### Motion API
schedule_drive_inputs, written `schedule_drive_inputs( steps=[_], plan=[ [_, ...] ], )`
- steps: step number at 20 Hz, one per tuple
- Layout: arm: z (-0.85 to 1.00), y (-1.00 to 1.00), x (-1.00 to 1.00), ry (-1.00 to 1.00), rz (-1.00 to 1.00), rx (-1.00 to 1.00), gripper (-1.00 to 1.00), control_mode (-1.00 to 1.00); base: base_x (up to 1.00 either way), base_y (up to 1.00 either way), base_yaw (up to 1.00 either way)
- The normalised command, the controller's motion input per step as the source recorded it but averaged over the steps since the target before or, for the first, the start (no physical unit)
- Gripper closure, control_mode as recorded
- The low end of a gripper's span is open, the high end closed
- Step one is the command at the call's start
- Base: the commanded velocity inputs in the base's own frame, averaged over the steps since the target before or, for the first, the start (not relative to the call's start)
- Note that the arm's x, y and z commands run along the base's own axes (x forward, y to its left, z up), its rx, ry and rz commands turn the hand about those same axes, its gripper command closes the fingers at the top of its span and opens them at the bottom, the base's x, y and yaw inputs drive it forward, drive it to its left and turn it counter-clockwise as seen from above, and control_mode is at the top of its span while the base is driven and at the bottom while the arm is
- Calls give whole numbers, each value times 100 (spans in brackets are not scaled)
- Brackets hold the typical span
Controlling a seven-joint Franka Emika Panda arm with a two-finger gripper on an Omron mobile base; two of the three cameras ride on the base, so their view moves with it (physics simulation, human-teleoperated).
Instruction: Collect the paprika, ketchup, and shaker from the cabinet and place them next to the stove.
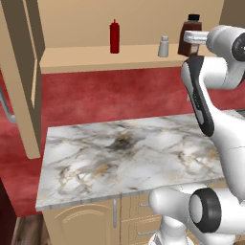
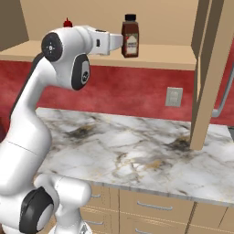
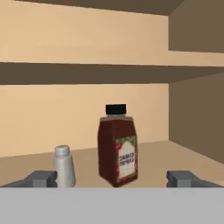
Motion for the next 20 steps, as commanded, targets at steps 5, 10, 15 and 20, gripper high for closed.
schedule_drive_inputs(
  steps=[5,10,15,20],
  plan=[
    [6,-13,50,2,0,4,-100,-100,0,0,0],
    [0,0,13,-5,5,0,-100,-100,0,0,0],
    [0,0,10,-5,4,0,-100,-100,0,0,0],
    [0,0,10,-6,5,0,-100,-100,0,0,0]
  ],
)
